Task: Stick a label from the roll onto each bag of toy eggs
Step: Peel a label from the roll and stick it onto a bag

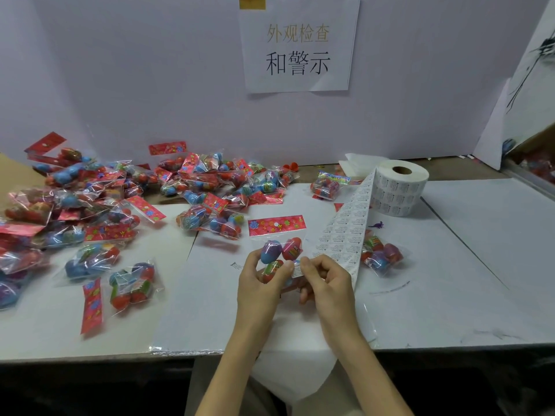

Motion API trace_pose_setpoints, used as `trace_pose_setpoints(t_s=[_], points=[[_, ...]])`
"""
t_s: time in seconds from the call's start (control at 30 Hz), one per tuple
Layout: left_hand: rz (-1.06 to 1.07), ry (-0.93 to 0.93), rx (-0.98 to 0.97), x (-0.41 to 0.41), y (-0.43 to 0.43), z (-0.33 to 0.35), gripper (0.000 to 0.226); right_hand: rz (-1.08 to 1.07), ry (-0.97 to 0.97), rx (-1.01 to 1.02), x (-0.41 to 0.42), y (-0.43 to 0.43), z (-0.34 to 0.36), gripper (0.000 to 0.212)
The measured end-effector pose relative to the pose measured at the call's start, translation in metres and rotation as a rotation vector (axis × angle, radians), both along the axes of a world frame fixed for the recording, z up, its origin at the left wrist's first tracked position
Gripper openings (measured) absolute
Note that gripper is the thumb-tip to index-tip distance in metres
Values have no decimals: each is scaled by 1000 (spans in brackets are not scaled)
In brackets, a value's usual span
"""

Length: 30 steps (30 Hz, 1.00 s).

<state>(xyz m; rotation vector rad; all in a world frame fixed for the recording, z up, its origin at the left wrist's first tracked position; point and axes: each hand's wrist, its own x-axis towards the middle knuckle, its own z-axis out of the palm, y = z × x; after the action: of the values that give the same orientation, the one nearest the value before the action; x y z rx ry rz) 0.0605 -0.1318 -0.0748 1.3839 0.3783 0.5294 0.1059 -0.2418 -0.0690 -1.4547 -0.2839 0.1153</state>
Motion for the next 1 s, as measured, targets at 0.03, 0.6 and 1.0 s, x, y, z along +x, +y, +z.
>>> trace_pose_setpoints(t_s=[0.03,0.6,1.0], points=[[0,-1,-2,0,0,0,35,2,4,-5,0,0,0,25],[13,-19,-29,-1,0,2,26,55,2,-6,-1,-3,4,14],[-107,-34,-46,-5,2,6,41,-11,15,23,3,0,-3,15]])
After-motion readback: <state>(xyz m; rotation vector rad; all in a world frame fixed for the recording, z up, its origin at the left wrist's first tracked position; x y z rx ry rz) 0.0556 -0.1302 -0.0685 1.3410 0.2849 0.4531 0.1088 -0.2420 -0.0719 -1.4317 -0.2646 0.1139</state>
